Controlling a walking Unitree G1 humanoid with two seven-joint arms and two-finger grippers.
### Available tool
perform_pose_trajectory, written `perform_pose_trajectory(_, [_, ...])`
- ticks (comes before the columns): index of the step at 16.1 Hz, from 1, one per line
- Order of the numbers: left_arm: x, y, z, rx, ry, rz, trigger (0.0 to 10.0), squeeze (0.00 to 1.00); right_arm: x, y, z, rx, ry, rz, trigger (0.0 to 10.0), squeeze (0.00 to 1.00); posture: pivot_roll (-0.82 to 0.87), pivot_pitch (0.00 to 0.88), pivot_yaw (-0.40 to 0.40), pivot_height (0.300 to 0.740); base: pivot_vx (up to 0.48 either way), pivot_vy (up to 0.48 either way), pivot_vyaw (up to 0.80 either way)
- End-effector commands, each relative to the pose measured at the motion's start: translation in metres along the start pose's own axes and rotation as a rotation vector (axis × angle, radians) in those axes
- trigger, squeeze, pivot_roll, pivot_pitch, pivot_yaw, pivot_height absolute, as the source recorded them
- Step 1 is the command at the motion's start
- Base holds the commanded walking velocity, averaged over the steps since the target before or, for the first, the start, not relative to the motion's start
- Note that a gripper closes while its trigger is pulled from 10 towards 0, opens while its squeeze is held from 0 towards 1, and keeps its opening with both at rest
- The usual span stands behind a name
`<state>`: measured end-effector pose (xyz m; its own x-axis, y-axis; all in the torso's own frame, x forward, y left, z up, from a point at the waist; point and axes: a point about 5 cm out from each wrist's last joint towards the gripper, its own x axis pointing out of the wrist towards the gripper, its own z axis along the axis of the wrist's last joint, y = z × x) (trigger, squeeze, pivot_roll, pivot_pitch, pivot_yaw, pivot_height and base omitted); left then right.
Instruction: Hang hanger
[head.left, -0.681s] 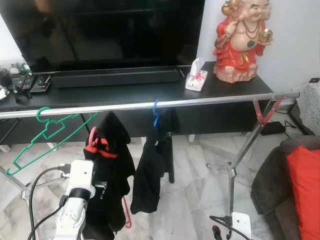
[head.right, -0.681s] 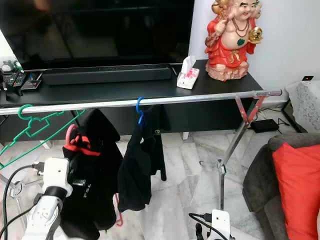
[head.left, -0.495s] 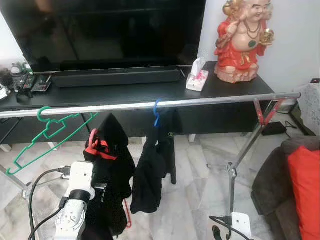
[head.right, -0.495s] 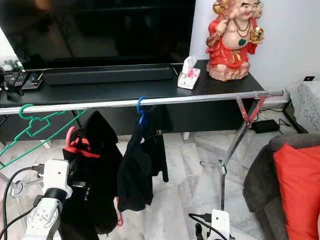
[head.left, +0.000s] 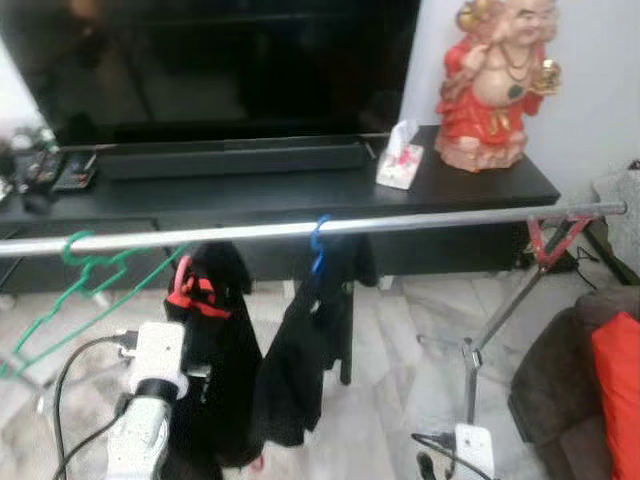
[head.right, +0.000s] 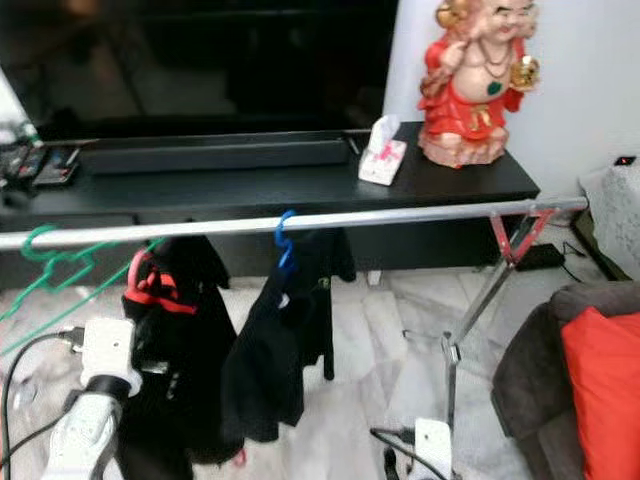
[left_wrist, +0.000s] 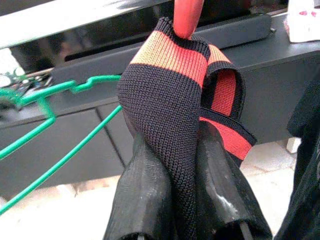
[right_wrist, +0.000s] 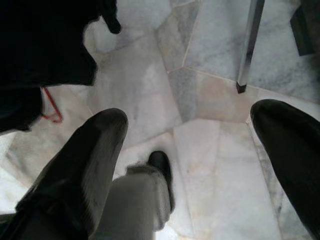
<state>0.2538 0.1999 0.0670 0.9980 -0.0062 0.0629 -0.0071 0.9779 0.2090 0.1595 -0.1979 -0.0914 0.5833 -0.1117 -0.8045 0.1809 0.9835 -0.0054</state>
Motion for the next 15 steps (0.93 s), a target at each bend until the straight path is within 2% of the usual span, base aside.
perform_pose_trajectory(1, [-0.003, 0.007, 0.003, 0.017, -0.015, 0.013, 10.0, 0.0, 0.001, 0.005, 0.002, 0.002, -0.005, 0.008, 10.0, 0.0, -0.12, 0.0, 0.011, 0.74, 0.0, 0.0, 0.0])
perform_pose_trajectory(6, [-0.008, 0.007, 0.001, 0.021, -0.01, 0.007, 10.0, 0.0, -0.002, 0.005, -0.009, -0.004, 0.022, 0.014, 10.0, 0.0, -0.11, 0.0, 0.009, 0.74, 0.0, 0.0, 0.0])
perform_pose_trajectory(9, [-0.007, 0.003, -0.001, 0.013, 0.011, -0.042, 10.0, 0.0, -0.003, -0.007, -0.01, -0.002, 0.028, 0.001, 10.0, 0.0, -0.11, 0.0, 0.012, 0.74, 0.0, 0.0, 0.0])
perform_pose_trajectory(11, [0.0, -0.001, -0.002, -0.034, 0.029, -0.086, 10.0, 0.0, -0.002, -0.009, -0.007, -0.002, 0.023, -0.001, 10.0, 0.0, -0.11, 0.0, 0.014, 0.74, 0.0, 0.0, 0.0])
perform_pose_trajectory(14, [0.017, -0.01, -0.005, -0.089, 0.093, -0.17, 10.0, 0.0, -0.002, -0.01, -0.004, -0.002, 0.017, 0.001, 10.0, 0.0, -0.1, 0.0, 0.024, 0.74, 0.0, 0.0, 0.0])
perform_pose_trajectory(15, [0.025, -0.012, -0.005, -0.073, 0.088, -0.189, 10.0, 0.0, -0.001, -0.008, -0.004, -0.003, 0.016, 0.005, 10.0, 0.0, -0.11, 0.0, 0.028, 0.74, 0.0, 0.0, 0.0])
